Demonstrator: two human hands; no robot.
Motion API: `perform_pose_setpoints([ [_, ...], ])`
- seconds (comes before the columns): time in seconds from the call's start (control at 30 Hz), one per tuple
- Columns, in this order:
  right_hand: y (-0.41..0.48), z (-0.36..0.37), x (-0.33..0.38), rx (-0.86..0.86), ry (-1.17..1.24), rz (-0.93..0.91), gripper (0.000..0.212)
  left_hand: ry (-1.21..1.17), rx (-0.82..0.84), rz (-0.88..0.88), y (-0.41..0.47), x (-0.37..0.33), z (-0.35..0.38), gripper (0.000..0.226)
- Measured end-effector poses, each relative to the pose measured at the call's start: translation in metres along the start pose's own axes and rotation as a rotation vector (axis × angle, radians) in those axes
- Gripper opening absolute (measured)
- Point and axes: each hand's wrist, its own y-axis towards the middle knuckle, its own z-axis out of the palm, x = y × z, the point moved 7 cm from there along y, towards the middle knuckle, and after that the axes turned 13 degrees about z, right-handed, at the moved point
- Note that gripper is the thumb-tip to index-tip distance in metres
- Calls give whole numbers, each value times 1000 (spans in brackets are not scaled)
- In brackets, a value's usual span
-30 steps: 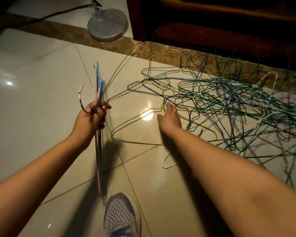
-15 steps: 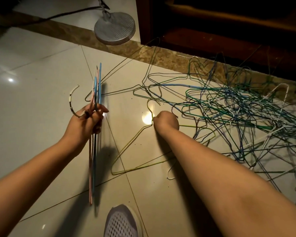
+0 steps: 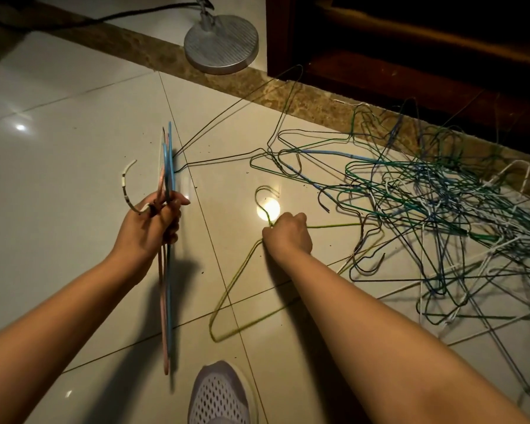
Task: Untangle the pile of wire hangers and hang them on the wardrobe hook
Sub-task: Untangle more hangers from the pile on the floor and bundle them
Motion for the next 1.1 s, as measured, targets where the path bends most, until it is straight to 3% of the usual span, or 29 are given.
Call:
perform_pose_setpoints([
  [0.17,-30,9,19,51,-107,-180,29,-14,-5,-5,-2,-3,3,21],
  [0.4,-77,-37,67,2,141,-512,22,18,-25,-26,-2,-7,3,24],
  [0.5,-88,-60,73,-44,198,-625,24,-79,43,-48,2,-14,11,11],
  [0.7,-107,-98,61,-190,287,-770,40,-245,180,-34,10,-45,51,42],
  [0.87,-114,-108,26,-99,642,-562,34,-303,253,10,-3,-69,97,43],
  [1.1,-114,-109,-26,-185,865,-363,28,-322,255,7,-23,-82,140,42],
])
